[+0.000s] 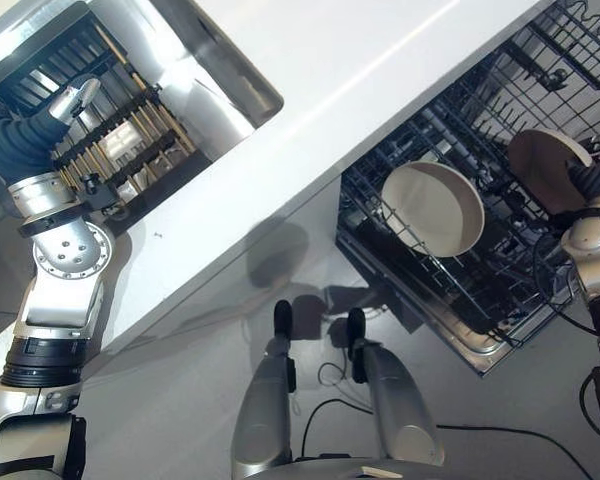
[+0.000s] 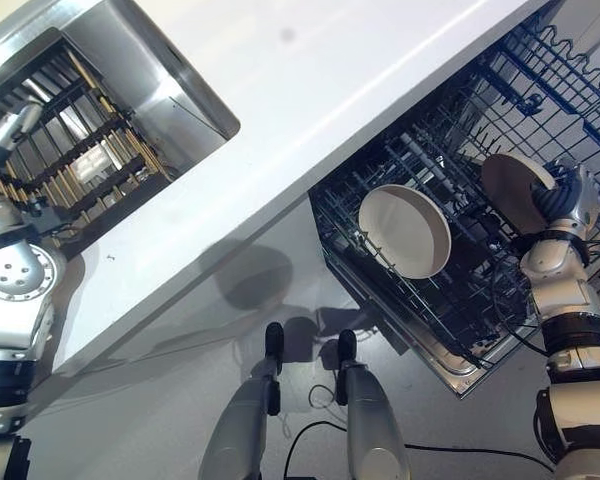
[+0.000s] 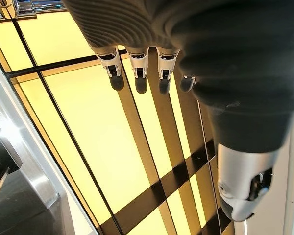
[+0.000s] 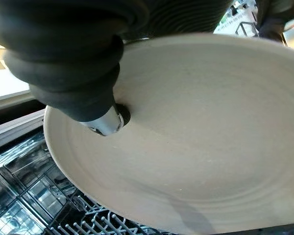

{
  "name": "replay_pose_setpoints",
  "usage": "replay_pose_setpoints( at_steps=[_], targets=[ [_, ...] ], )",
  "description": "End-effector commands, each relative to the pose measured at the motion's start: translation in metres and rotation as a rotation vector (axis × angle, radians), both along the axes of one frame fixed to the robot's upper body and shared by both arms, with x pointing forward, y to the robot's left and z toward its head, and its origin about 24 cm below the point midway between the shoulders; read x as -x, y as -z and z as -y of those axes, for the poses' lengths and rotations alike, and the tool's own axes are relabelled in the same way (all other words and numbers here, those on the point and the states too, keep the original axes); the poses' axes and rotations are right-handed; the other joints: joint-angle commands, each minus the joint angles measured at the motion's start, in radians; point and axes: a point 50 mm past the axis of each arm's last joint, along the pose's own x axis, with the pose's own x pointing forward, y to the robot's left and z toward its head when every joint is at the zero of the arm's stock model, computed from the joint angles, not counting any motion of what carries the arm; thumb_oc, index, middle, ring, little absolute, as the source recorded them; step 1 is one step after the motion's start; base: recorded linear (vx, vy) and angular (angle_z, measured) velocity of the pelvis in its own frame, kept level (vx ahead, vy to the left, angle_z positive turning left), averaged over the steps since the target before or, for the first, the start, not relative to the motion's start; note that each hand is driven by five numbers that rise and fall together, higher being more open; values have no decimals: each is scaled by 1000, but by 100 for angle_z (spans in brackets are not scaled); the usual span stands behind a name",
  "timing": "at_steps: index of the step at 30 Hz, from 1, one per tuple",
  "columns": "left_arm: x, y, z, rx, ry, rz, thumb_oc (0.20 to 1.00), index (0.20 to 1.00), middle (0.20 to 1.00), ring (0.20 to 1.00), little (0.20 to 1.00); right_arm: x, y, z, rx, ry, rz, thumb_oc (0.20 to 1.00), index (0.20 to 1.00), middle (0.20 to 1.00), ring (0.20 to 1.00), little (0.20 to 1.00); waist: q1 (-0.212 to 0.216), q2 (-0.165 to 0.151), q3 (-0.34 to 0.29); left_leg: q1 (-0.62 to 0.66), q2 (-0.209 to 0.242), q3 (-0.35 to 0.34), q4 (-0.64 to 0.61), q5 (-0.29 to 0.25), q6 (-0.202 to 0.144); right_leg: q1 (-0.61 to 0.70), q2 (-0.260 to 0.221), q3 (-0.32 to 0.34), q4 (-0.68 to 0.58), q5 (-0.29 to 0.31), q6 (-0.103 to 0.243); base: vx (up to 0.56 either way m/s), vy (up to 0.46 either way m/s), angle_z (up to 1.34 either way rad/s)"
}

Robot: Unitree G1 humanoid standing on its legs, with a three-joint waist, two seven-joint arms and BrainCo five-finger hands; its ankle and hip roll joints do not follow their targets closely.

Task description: Pick up plates and place into dishwasher.

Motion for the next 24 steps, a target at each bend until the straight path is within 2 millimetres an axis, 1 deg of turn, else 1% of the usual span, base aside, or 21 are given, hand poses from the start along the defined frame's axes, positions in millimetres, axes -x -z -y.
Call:
replay_pose_setpoints(
  at_steps=[1, 4, 9, 14, 17, 20, 24],
  targets=[
    [-6, -12, 0, 27, 19, 57, 1000, 1000, 1000, 1000, 1000, 5, 110, -38, -229, -88, -431, 1000, 1000, 1000, 1000, 1000, -3, 13, 72, 0, 17, -1, 12, 6, 20, 45, -39, 74, -201, 147, 70, 9, -13, 3],
    [-6, -12, 0, 26, 20, 53, 1000, 1000, 1000, 1000, 1000, 6, 111, -39, -235, -85, -425, 1000, 1000, 1000, 1000, 1000, -3, 8, 67, 3, 18, -3, 13, 4, 20, 50, -39, 72, -202, 147, 70, 0, 0, 0],
    [-5, -8, 1, 30, 33, 44, 1000, 1000, 1000, 1000, 1000, 10, 117, -40, -257, -79, -425, 1000, 1000, 1000, 1000, 1000, 1, -6, 42, 29, 19, -4, 3, -1, 23, 75, -37, 66, -210, 142, 66, 41, 3, 2],
    [-5, -6, -1, 27, 38, 24, 1000, 1000, 1000, 1000, 1000, 18, 125, -40, -275, -57, -412, 1000, 1000, 1000, 1000, 1000, 7, -25, 6, 53, 26, -3, 11, -11, 21, 111, -33, 59, -216, 135, 63, 75, -5, 5],
    [-4, -1, -4, 26, 36, 5, 1000, 1000, 1000, 1000, 1000, 25, 127, -37, -285, -38, -383, 1000, 1000, 1000, 1000, 1000, 10, -37, -14, 75, 30, -3, 13, -16, 22, 137, -30, 57, -221, 131, 61, 87, -8, 4],
    [-2, 6, -8, 27, 30, -16, 1000, 1000, 1000, 1000, 1000, 29, 122, -37, -295, -22, -320, 1000, 1000, 1000, 1000, 1000, 10, -50, -30, 95, 33, -1, 12, -22, 22, 162, -28, 57, -227, 129, 62, 81, -2, 7],
    [3, 20, -13, 35, 14, -47, 1000, 1000, 1000, 1000, 1000, 33, 109, -39, -295, -5, -187, 1000, 1000, 1000, 1000, 1000, 2, -59, -49, 122, 36, 2, 11, -30, 28, 188, -25, 65, -228, 123, 62, 71, 40, 3]
  ],
)
